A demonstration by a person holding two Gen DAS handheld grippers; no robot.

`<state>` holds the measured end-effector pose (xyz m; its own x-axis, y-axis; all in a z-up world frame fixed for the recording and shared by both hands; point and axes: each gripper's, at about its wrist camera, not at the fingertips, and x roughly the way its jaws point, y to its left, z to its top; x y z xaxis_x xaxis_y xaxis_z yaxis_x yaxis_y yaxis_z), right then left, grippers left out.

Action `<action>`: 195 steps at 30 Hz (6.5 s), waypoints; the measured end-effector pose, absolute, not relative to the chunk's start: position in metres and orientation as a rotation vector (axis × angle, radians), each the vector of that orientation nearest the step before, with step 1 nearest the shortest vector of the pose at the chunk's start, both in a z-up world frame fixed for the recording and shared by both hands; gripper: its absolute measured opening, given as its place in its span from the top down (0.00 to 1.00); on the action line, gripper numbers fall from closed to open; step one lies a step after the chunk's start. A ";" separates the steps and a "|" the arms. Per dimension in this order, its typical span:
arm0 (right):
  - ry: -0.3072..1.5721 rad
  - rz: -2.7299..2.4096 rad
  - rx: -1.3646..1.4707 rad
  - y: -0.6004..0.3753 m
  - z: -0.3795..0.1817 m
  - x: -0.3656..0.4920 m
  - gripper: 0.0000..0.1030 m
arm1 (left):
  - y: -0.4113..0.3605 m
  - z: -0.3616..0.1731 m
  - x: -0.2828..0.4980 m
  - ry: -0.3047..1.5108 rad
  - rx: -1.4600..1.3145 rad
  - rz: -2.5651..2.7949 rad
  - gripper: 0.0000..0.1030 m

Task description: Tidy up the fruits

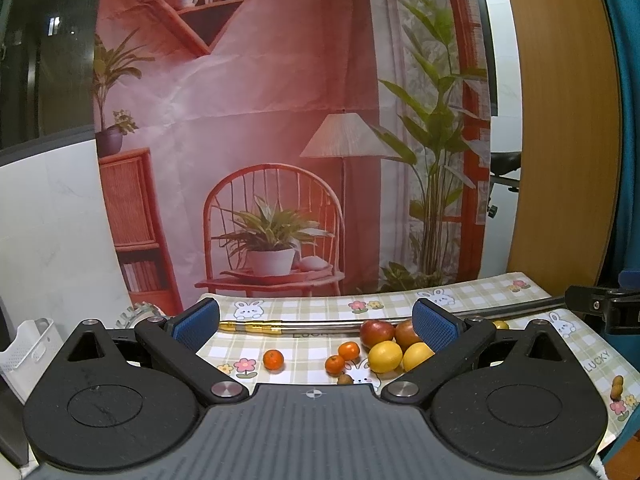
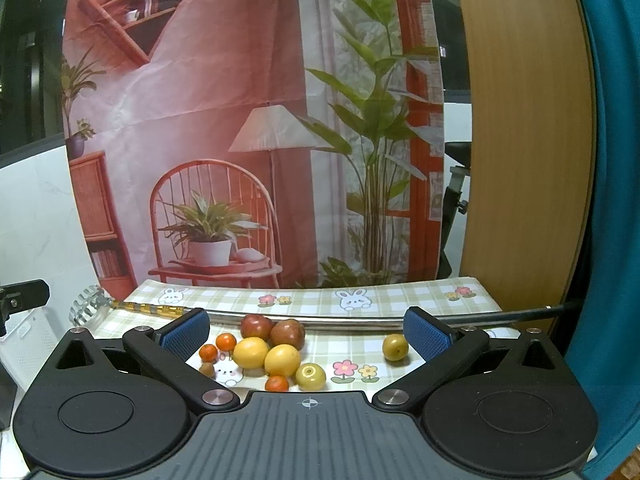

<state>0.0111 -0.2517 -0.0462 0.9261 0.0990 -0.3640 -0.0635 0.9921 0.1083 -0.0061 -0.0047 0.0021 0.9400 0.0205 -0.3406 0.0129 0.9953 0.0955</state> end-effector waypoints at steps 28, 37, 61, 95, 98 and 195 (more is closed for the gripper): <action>0.366 0.080 0.082 -0.260 -0.034 0.011 0.00 | -0.004 0.004 -0.008 0.339 0.096 0.006 0.00; 0.364 0.079 0.085 -0.262 -0.036 0.011 0.00 | -0.004 0.004 -0.008 0.339 0.095 0.004 0.00; 0.369 0.080 0.083 -0.264 -0.042 0.017 0.00 | 0.004 0.000 -0.002 0.353 0.078 -0.009 0.00; 0.507 0.076 0.044 -0.273 -0.160 0.157 0.01 | 0.098 -0.155 0.195 0.566 -0.016 -0.065 0.25; 0.526 0.053 0.059 -0.272 -0.170 0.167 0.01 | 0.098 -0.176 0.225 0.598 -0.008 -0.062 0.37; 0.637 0.259 0.141 -0.216 -0.238 0.090 0.59 | 0.001 -0.210 0.096 0.701 0.029 -0.318 0.62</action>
